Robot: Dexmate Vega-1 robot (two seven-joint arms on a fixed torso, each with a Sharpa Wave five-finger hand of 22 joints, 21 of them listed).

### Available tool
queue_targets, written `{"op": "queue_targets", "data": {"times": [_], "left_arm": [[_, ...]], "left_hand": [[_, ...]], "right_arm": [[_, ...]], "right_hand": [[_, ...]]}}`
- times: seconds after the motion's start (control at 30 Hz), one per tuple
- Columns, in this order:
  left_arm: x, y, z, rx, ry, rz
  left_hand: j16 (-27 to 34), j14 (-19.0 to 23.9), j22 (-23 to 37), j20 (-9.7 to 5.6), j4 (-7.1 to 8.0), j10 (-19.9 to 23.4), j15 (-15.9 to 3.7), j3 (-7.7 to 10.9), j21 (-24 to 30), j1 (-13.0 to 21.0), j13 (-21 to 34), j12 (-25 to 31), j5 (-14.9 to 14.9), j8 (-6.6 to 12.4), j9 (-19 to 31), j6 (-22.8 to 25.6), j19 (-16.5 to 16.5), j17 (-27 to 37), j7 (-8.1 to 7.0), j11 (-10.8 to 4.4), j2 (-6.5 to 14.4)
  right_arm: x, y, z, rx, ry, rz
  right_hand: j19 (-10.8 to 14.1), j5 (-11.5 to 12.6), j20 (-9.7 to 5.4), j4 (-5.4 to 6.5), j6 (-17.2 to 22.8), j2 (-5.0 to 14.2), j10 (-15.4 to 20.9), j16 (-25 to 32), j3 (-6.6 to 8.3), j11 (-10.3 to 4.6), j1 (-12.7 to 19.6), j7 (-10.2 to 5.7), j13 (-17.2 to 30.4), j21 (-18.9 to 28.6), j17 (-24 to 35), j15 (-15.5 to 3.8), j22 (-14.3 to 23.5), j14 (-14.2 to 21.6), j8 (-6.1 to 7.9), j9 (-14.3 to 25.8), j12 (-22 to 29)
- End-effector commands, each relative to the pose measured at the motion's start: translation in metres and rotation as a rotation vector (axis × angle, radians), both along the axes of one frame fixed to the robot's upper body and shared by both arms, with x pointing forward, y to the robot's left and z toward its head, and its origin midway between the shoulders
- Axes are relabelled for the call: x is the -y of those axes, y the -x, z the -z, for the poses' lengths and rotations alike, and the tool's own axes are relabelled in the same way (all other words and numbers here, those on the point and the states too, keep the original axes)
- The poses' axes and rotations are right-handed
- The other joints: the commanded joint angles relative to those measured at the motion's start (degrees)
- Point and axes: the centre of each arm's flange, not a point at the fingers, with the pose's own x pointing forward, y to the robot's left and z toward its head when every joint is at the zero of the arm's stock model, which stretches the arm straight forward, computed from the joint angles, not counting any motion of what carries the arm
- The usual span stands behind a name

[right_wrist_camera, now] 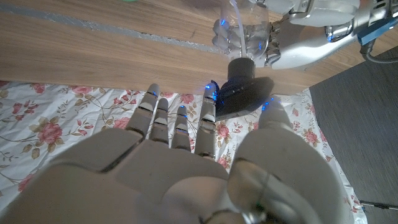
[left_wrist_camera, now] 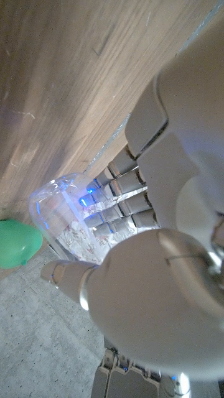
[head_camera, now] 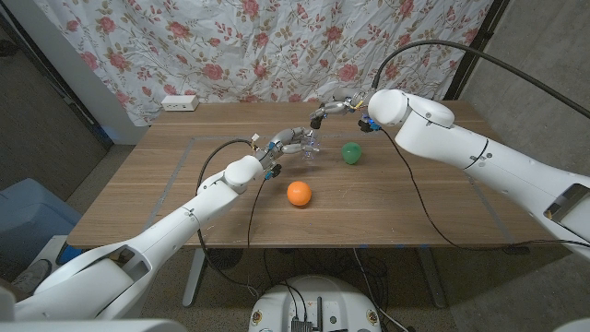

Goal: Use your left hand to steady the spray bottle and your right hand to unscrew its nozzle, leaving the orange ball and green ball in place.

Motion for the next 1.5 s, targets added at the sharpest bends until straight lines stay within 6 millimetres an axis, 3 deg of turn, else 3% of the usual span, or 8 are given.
{"op": "queue_targets", "data": {"times": [0.03, 0.1, 0.67, 1.0, 1.33, 1.5], "left_arm": [[-0.0001, -0.0006, -0.0004, 0.001, 0.005, 0.003], [0.0001, -0.0008, -0.0004, 0.001, 0.006, 0.004], [0.0045, -0.0026, -0.0014, -0.002, -0.001, 0.014], [0.0052, -0.0024, 0.0000, -0.007, 0.000, 0.014], [0.0047, -0.0018, 0.0005, -0.007, 0.002, 0.012], [0.0053, -0.0024, 0.0004, -0.007, 0.001, 0.016]], "left_hand": [[-0.3, 0.5, 0.3, -1.44, 2.38, 1.9, -5.73, 2.79, -0.2, -8.1, 0.4, 0.3, 0.3, 1.95, 0.2, 0.7, 0.1, 0.2, 0.76, -1.48, 7.6], [-0.2, 0.5, 0.3, -1.42, 2.36, 1.9, -5.72, 2.80, -0.2, -8.2, 0.4, 0.2, 0.2, 1.91, 0.2, 0.6, 0.1, 0.3, 0.79, -1.41, 7.6], [-0.2, 0.5, 0.3, -1.41, 2.15, 2.0, -5.80, 3.06, -0.1, -8.5, 0.4, 0.2, 0.2, 1.83, 0.2, 0.7, 0.1, 0.3, 0.78, -1.48, 7.7], [-0.2, 0.5, 0.3, -1.43, 2.07, 2.0, -5.83, 3.14, -0.1, -8.7, 0.5, 0.2, 0.2, 1.77, 0.2, 0.7, 0.1, 0.3, 0.77, -1.50, 7.7], [-0.1, 0.5, 0.3, -1.41, 1.96, 2.2, -5.78, 3.24, -0.1, -8.8, 0.5, 0.2, 0.2, 1.75, 0.2, 0.8, 0.1, 0.4, 0.65, -1.50, 7.7], [-0.1, 0.5, 0.3, -1.41, 1.91, 2.2, -5.85, 3.29, -0.1, -8.9, 0.5, 0.1, 0.2, 1.74, 0.2, 0.9, 0.1, 0.4, 0.65, -1.51, 7.7]], "right_arm": [[0.0001, -0.0016, 0.0001, -0.006, -0.003, -0.003], [0.0006, -0.0015, 0.0002, -0.005, -0.005, -0.005], [0.0056, -0.0027, 0.0010, -0.011, -0.049, -0.041], [0.0083, -0.0047, 0.0029, -0.013, -0.083, -0.056], [0.0092, -0.0061, 0.0038, -0.002, -0.108, -0.063], [0.0100, -0.0067, 0.0040, 0.005, -0.126, -0.071]], "right_hand": [[0.3, -0.1, -0.31, -0.57, -0.1, 0.41, 0.1, -0.2, 1.42, -0.67, 3.0, -0.54, 0.0, 0.2, 0.0, 0.10, 0.1, -0.4, 0.37, 0.2, 0.4], [0.3, 0.2, -0.33, -0.89, -0.1, 1.00, 0.0, -0.2, 2.67, -0.88, 5.3, -0.67, 0.0, 0.2, -0.1, 0.05, 0.1, -0.4, 0.38, 0.2, 0.5], [0.6, 1.8, -0.56, -1.26, 0.1, 1.39, 0.2, -0.1, 6.25, -1.95, 12.9, -2.47, 0.0, 0.2, -0.4, -0.93, 0.0, -0.4, 0.58, 0.6, 0.6], [1.1, 2.5, -0.91, -1.14, 1.1, 1.24, 0.3, 0.1, 7.58, -2.57, 16.3, -3.95, 0.0, 0.3, -0.5, -1.69, 0.0, -0.3, 1.11, 0.9, 0.6], [1.2, 2.7, -1.25, -1.06, 3.1, 1.11, 0.7, 0.3, 8.26, -3.18, 18.3, -4.32, 0.0, 0.3, -0.4, -2.32, 0.0, 0.0, 2.11, 1.3, 0.7], [1.4, 2.8, -1.82, -1.06, 4.2, 1.30, 1.1, 0.5, 8.96, -3.70, 20.2, -5.44, 0.0, 0.3, -0.3, -2.94, 0.0, 0.1, 2.74, 1.7, 0.8]]}}
